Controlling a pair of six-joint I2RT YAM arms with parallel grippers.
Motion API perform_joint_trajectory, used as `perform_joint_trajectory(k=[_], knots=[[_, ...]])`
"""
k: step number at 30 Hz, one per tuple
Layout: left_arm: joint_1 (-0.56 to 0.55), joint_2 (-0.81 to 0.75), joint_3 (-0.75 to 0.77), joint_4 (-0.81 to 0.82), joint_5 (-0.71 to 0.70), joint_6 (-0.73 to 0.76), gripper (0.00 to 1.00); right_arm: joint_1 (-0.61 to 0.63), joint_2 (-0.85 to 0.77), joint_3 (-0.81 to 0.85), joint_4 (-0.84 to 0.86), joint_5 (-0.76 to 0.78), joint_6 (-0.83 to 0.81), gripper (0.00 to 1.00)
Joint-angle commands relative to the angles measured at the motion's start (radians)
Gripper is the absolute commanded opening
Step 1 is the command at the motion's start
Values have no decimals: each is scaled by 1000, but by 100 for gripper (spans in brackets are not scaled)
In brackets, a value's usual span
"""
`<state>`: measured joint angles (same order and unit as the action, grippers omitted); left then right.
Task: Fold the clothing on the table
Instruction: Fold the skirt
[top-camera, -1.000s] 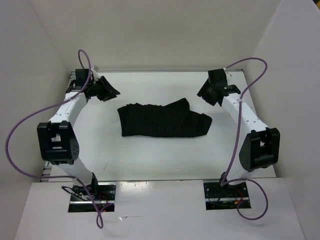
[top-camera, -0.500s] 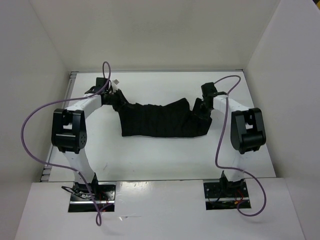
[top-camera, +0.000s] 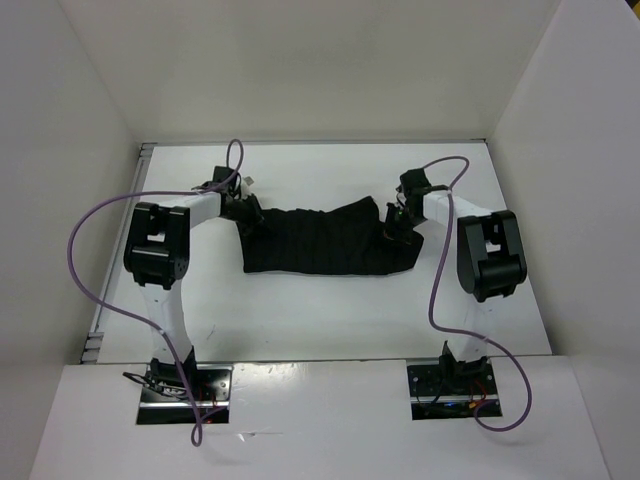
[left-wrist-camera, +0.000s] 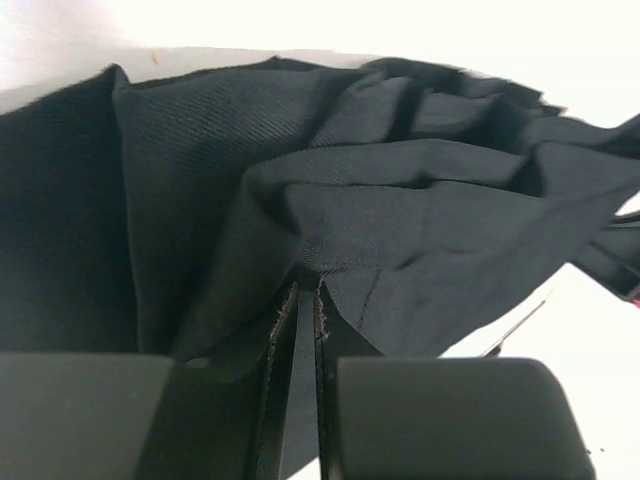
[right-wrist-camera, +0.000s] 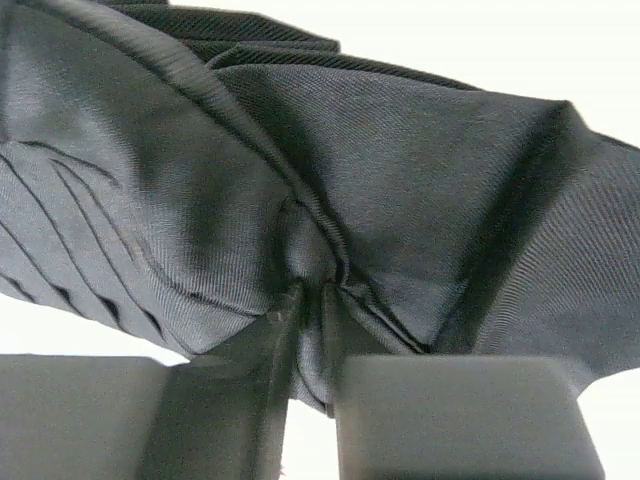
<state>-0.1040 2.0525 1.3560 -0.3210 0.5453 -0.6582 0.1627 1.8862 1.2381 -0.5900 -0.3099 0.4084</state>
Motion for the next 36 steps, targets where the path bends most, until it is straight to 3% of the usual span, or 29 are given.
perform_joint_trajectory(k=[1, 3, 8, 15, 21, 26, 29, 30, 31, 33, 34, 36], knots=[[-10, 34, 28, 8, -15, 23, 18, -5, 17, 11, 29, -72, -23, 13], [-19, 57, 28, 8, -24, 23, 15, -5, 17, 11, 6, -72, -23, 0], [-19, 66, 28, -10, -76, 32, 0, -5, -129, 23, -72, -14, -14, 0], [-19, 66, 28, -10, -85, 32, 0, -5, -361, -14, -227, 37, 32, 0], [-19, 66, 28, -21, -103, 51, 0, -5, -403, -109, -390, 115, 95, 0], [-19, 45, 28, -30, -104, 60, 0, 93, -441, -141, -542, 222, 173, 0], [-19, 35, 28, -30, -104, 69, 0, 159, -492, -152, -645, 261, 228, 8], [-19, 35, 28, -41, -104, 69, 0, 172, -505, -152, -669, 284, 237, 24], [-19, 25, 28, -41, -93, 78, 1, 184, -518, -152, -710, 301, 237, 26], [-19, -11, 38, -41, -61, 78, 9, 184, -559, -141, -711, 301, 237, 35], [-19, -26, 38, -52, -51, 78, 35, 184, -559, -131, -711, 301, 254, 37], [-19, -89, 66, -62, -39, 78, 50, 184, -550, -79, -711, 320, 286, 43]])
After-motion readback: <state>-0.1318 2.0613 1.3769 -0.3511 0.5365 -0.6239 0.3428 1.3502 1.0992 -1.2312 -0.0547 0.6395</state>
